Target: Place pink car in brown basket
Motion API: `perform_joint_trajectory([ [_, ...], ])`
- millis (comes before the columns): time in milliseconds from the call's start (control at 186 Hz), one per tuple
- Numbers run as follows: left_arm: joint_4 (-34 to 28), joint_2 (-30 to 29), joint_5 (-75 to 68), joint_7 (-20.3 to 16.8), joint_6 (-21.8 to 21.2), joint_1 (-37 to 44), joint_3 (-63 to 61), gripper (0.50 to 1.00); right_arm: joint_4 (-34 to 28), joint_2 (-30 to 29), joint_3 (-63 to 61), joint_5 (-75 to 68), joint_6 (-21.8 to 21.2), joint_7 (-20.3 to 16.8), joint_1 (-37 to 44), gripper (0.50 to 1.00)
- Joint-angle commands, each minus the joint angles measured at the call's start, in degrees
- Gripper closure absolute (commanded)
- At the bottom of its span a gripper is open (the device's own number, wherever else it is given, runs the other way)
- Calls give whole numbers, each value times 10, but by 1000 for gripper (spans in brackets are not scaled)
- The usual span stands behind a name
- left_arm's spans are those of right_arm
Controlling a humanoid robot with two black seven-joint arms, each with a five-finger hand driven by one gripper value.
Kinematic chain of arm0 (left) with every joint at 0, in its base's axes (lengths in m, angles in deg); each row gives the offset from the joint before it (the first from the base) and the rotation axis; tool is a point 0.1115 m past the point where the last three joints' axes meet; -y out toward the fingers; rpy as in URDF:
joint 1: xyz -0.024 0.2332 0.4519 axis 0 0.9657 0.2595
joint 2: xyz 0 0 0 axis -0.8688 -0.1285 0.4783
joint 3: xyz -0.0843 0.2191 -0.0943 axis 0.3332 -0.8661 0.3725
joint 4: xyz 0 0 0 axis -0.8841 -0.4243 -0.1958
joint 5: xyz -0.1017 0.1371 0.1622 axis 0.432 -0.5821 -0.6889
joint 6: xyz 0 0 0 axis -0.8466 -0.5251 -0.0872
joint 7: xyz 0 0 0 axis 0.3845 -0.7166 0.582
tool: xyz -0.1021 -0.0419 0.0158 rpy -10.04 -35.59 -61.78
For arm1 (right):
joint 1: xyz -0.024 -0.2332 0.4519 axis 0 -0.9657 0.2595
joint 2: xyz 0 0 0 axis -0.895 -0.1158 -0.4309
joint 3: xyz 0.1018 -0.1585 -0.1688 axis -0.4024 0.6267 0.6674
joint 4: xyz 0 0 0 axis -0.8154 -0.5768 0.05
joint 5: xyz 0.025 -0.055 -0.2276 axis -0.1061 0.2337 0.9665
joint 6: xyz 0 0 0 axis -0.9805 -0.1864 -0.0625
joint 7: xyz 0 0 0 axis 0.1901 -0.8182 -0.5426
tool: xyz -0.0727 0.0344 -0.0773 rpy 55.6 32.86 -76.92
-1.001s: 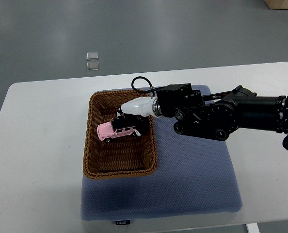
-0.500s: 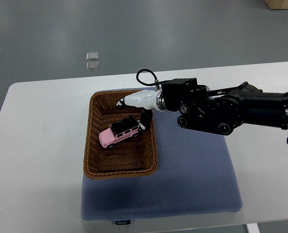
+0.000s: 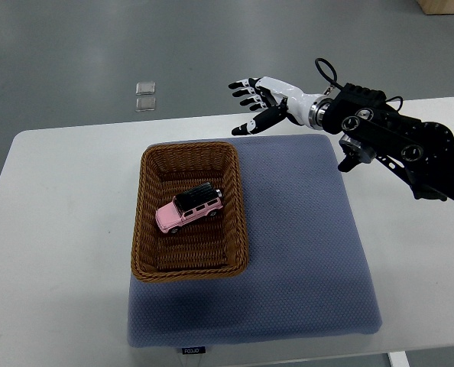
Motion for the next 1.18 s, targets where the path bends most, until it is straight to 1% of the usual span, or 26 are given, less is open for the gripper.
perform_joint_trajectory([
  [0, 0, 0, 0, 0, 0, 0, 0, 500, 23, 0, -78, -63, -2, 28, -50, 603],
  [221, 0, 0, 0, 0, 0, 0, 0, 500, 65, -9, -252, -208, -5, 68, -150, 603],
  [377, 0, 0, 0, 0, 0, 0, 0, 500, 77, -20, -304, -273, -4, 80, -185, 603],
  [533, 0, 0, 0, 0, 0, 0, 0, 500, 97, -26, -318, -305, 2, 84, -187, 599],
  [699, 0, 0, 0, 0, 0, 0, 0, 500, 103, -37, -324, -326, 1, 104, -185, 593],
  [764, 0, 0, 0, -1, 0, 0, 0, 500, 105, -37, -324, -327, 1, 118, -185, 593],
  [850, 3, 0, 0, 0, 2, 0, 0, 500, 115, -37, -320, -327, 0, 146, -184, 593],
  [1178, 1, 0, 0, -1, 5, 0, -1, 500, 116, -38, -314, -320, 2, 151, -179, 593],
])
